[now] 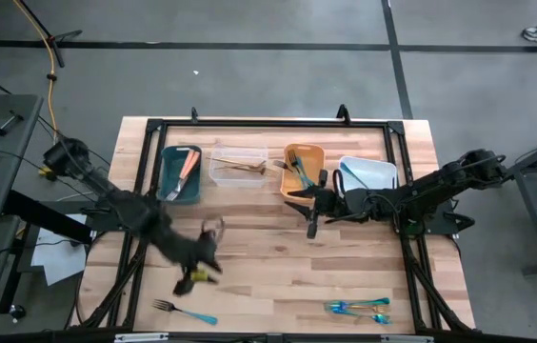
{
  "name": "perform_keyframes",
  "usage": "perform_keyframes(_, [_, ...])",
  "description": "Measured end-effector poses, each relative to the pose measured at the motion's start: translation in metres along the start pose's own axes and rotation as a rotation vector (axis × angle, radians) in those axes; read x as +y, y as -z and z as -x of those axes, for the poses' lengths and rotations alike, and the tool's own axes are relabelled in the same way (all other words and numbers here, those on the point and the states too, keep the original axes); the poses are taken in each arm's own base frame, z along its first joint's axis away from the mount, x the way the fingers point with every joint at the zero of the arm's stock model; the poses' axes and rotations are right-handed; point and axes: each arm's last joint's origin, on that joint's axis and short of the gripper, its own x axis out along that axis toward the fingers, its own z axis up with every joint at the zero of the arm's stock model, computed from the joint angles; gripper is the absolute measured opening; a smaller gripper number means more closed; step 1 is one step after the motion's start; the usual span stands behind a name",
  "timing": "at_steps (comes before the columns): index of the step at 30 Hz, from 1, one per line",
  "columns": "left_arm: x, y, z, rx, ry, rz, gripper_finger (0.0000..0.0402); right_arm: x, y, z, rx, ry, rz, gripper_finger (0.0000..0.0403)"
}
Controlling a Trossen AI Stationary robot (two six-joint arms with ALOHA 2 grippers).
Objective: Sort silverware by color (type)
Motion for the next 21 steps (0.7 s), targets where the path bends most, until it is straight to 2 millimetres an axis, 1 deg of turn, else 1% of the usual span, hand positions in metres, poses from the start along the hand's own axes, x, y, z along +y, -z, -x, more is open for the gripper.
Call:
perform_keyframes(5, [-0.050, 0.009, -0.025, 0.261, -0.043, 0.034, 0.0141, 0.000, 0.001, 0.000, 0.009, 0.000, 0.004, 0.0108])
perform_keyframes(7, [-0.066, 0.017, -0.037, 0.363, -0.089, 0.032, 0.0140, 0.000, 0.001, 0.000, 0.009, 0.000, 0.004, 0.0108])
perform_keyframes(10, [-0.083, 0.031, -0.055, 0.494, -0.162, 0.001, 0.0140, 0.000, 0.001, 0.000, 0.011, -0.001, -0.007, 0.0108])
perform_keyframes(13, [-0.092, 0.048, -0.071, 0.602, -0.233, -0.051, 0.0140, 0.000, 0.002, 0.000, 0.015, -0.001, -0.019, 0.0108])
perform_keyframes(15, [-0.094, 0.060, -0.080, 0.651, -0.266, -0.077, 0.0140, 0.000, 0.002, 0.000, 0.020, -0.001, -0.026, 0.0108])
perform_keyframes(18, [-0.097, 0.076, -0.092, 0.689, -0.289, -0.099, 0.0140, 0.000, 0.004, 0.000, 0.035, -0.002, -0.019, 0.0108])
perform_keyframes(21, [-0.097, 0.088, -0.099, 0.728, -0.306, -0.127, 0.0140, 0.000, 0.005, 0.000, 0.048, -0.002, -0.011, 0.0108])
